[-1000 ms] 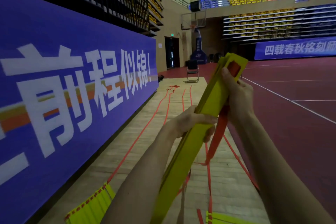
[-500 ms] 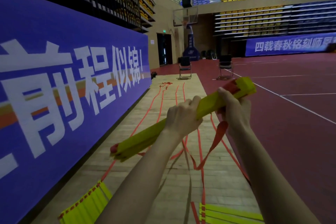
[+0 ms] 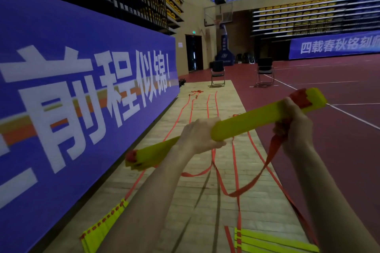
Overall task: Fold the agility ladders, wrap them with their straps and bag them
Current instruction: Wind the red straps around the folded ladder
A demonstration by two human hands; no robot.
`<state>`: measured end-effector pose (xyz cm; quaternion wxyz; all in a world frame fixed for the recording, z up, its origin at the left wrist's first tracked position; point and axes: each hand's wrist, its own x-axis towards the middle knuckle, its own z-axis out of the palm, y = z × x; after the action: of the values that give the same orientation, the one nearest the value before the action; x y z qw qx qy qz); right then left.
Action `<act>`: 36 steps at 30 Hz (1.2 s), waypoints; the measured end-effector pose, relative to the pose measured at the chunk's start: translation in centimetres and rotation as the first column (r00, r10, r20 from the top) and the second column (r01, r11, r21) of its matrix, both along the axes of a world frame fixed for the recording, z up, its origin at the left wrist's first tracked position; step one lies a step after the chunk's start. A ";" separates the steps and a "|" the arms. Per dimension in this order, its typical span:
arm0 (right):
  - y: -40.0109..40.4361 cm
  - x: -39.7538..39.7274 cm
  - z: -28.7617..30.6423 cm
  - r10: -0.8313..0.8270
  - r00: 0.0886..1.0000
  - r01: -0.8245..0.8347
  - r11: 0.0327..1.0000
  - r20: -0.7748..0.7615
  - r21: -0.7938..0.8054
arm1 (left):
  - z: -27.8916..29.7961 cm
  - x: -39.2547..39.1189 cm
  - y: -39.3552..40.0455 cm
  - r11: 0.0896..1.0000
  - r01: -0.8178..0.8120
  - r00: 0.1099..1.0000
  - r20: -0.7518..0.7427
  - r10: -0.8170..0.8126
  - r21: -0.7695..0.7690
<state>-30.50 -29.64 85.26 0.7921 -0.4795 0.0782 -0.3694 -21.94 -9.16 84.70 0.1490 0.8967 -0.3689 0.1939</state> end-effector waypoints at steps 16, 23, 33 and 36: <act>0.7 -0.3 -0.6 -0.107 0.991 0.121 0.978 -0.084 0.172 | 0.4 -0.6 -1.0 0.993 -0.085 0.962 0.267 0.061 0.078; 0.7 0.2 -2.6 0.143 0.949 -0.112 0.986 -0.280 0.124 | -1.9 0.0 -1.8 0.997 -0.081 0.792 0.607 0.059 0.009; -0.2 1.5 -2.4 -0.097 0.976 0.184 0.841 -0.193 0.509 | -0.1 0.1 0.9 0.951 -0.158 0.987 0.043 0.152 0.266; -1.2 1.3 -2.5 -0.164 0.963 0.253 0.824 -0.213 0.507 | 0.1 0.9 4.2 0.982 -0.030 0.982 -0.176 0.063 0.184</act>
<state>-29.25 -30.88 82.72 0.8392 -0.2591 0.2924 -0.3782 -21.06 -4.96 84.78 0.0953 0.9289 -0.3487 0.0808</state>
